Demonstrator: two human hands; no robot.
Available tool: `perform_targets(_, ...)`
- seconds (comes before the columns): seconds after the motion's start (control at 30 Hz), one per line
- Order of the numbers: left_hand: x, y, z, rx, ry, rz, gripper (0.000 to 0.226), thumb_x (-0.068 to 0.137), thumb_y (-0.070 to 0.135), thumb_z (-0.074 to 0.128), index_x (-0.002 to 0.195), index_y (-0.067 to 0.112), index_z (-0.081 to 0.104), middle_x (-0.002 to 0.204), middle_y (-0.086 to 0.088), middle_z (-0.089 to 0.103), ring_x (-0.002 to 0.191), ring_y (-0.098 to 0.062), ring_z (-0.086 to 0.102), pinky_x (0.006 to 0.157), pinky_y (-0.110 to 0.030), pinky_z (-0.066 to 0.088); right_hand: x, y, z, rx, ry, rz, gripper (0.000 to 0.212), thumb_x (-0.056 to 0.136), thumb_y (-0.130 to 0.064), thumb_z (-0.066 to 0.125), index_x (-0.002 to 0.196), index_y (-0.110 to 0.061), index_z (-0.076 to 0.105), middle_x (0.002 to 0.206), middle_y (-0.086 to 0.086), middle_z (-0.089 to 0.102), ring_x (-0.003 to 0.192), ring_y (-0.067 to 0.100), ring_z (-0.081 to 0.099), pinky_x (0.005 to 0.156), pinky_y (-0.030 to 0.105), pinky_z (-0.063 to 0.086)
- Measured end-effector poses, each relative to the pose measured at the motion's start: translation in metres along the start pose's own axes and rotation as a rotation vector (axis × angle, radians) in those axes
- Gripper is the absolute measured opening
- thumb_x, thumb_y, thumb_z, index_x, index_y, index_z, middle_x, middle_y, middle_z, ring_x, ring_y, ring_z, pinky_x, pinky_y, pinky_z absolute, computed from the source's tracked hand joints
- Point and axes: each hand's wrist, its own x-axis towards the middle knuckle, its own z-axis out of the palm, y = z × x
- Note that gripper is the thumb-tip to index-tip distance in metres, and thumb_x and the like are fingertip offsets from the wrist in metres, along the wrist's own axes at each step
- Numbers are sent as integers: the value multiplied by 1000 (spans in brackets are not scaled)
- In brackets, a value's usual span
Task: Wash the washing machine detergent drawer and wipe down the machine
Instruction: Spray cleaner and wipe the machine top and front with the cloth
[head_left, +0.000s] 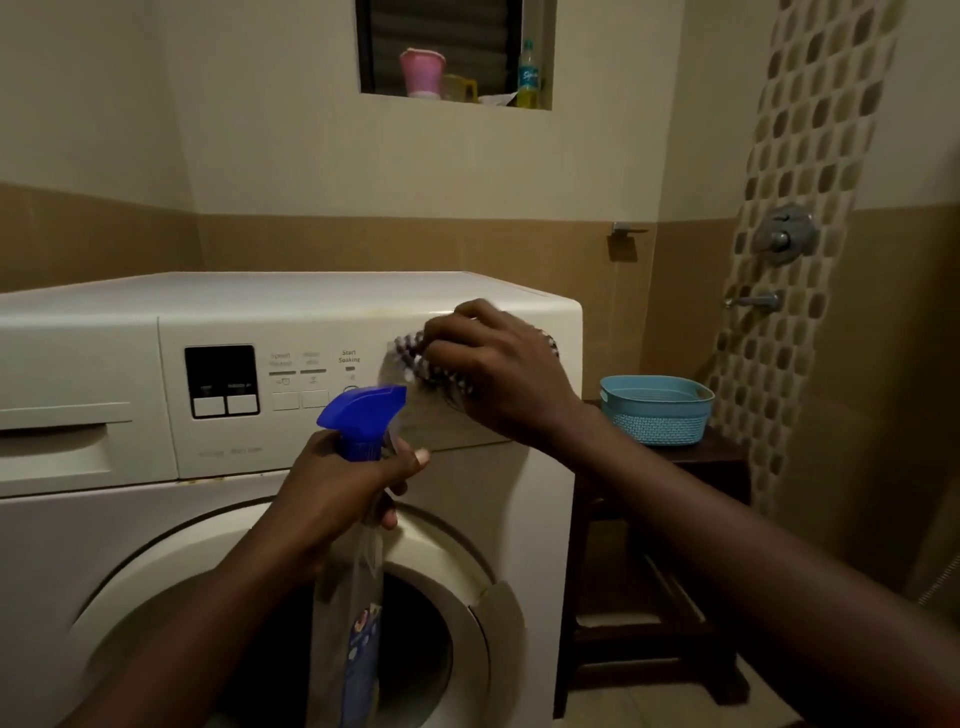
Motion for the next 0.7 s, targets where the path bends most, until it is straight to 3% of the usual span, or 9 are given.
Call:
perform_targets(0.13, -2, 0, 0, -55, -22, -74, 31, 77, 23, 77, 101, 8, 65, 81, -18, 69, 52, -20, 60, 55, -31, 52, -35, 32, -1, 63, 281, 593, 43, 72, -7, 73, 114, -14, 64, 118, 6, 60, 105, 28, 54, 70, 38, 53)
perform_targets(0.27, -4, -1, -9, -66, -16, -77, 26, 77, 21, 78, 99, 12, 66, 82, -19, 69, 49, -19, 58, 51, -29, 54, -44, 34, -2, 80, 331, 762, 34, 72, -5, 66, 105, -12, 65, 108, 6, 59, 99, 26, 54, 74, 41, 52)
perform_targets(0.37, -9, 0, -15, -77, 3, -69, 28, 76, 21, 79, 98, 7, 67, 78, -19, 69, 49, -20, 59, 48, -27, 53, -19, 11, -5, 117, 326, 696, 27, 71, -9, 67, 97, -14, 69, 104, 2, 63, 94, 25, 57, 67, 36, 51)
perform_targets(0.53, -8, -1, -29, -124, 61, -108, 40, 70, 27, 79, 102, 5, 67, 78, -15, 68, 52, -20, 59, 49, -31, 51, 24, -64, 15, 113, 156, 345, 12, 77, -7, 69, 87, -12, 69, 97, 3, 64, 90, 20, 55, 57, 25, 38)
perform_targets(0.63, -9, -3, -34, -152, 74, -123, 51, 65, 29, 79, 107, 4, 66, 78, -16, 68, 52, -21, 59, 51, -32, 49, 12, -72, 20, 136, 62, 224, 14, 77, -8, 69, 90, -13, 69, 99, 3, 63, 91, 20, 54, 53, 29, 45)
perform_targets(0.7, -11, -3, -37, -172, 68, -96, 49, 66, 25, 81, 105, -1, 66, 71, -15, 65, 52, -24, 57, 49, -31, 49, 4, -64, 14, 124, 38, 248, 15, 77, -9, 70, 91, -14, 70, 98, 1, 62, 91, 20, 53, 49, 33, 48)
